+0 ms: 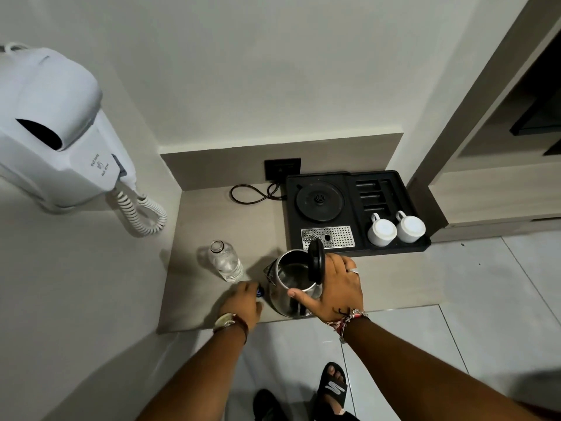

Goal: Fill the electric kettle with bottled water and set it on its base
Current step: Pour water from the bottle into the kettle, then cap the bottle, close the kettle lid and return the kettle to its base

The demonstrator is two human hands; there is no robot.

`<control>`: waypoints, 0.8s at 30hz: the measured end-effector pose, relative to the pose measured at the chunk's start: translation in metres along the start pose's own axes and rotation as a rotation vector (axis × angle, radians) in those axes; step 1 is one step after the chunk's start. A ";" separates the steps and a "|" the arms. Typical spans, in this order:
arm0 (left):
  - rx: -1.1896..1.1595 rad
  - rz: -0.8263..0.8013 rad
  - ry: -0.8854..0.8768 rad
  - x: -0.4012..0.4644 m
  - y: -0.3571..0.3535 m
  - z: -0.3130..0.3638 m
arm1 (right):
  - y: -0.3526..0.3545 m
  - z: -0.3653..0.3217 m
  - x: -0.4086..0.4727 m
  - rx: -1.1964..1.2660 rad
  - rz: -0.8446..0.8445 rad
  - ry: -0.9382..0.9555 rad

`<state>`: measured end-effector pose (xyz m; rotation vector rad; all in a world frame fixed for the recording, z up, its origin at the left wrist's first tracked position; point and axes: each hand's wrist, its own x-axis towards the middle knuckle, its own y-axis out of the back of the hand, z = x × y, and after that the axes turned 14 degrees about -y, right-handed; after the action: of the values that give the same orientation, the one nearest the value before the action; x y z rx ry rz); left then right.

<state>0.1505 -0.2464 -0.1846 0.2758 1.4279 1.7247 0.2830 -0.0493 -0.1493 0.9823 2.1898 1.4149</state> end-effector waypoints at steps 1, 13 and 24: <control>0.067 -0.005 -0.030 0.002 -0.003 0.004 | 0.000 0.000 0.000 0.004 0.004 0.001; -0.135 0.261 0.047 -0.049 0.033 -0.003 | 0.000 -0.006 -0.009 -0.052 -0.003 -0.023; -0.049 0.706 -0.121 -0.063 0.157 -0.015 | -0.007 0.007 -0.032 -0.132 -0.057 0.057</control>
<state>0.1065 -0.2987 -0.0288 0.9277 1.2738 2.2428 0.3071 -0.0690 -0.1607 0.8376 2.1150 1.5563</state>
